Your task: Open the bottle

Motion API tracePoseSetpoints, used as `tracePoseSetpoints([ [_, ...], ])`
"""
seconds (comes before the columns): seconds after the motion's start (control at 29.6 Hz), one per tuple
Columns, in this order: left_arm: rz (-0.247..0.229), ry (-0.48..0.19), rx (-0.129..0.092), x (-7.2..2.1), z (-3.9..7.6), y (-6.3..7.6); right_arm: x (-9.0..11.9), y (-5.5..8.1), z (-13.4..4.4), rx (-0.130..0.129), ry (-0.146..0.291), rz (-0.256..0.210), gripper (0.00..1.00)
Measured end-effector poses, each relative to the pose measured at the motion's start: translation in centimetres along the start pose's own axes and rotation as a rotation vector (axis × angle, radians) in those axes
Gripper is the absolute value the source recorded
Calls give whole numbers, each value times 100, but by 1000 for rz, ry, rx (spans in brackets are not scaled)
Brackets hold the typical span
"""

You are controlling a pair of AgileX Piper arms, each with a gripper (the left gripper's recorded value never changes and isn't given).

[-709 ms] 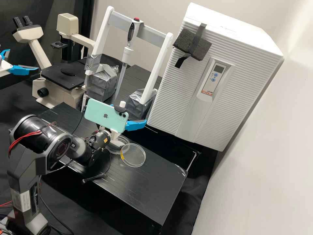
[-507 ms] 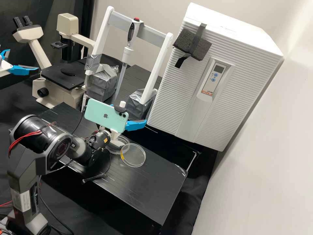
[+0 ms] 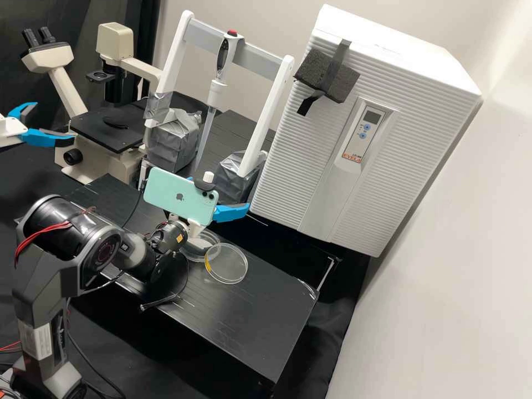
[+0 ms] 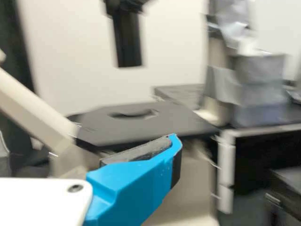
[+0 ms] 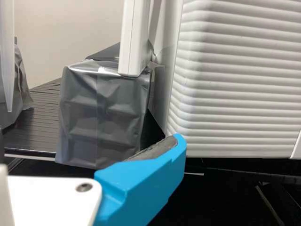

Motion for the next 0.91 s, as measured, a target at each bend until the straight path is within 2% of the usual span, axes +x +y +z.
tracePoseSetpoints([
  [0.07, -23, -41, -28, -83, 14, -63, 0, 0, 0, 0, 0, 0, 100],
  [0.14, -29, -59, -64, -123, 9, -81, 0, 0, 0, 0, 0, 0, 100],
  [0.24, -43, -87, -122, -162, 22, -95, 0, 0, 0, 0, 0, 0, 100],
  [0.3, -51, -104, -146, -170, 37, -93, 0, 0, 0, 0, 0, 0, 100],
  [0.51, -83, -168, -132, -171, 113, -128, 0, 0, 0, 0, 0, 0, 100],
  [0.57, -94, -186, -134, -163, 127, -163, 0, 0, 0, 0, 0, 0, 100],
  [0.78, -133, -182, -149, -183, 115, -262, 0, 0, 0, 0, 0, 0, 100],
  [0.91, -156, -196, -148, -182, 119, -308, 0, 0, 0, 0, 0, 0, 100],
])
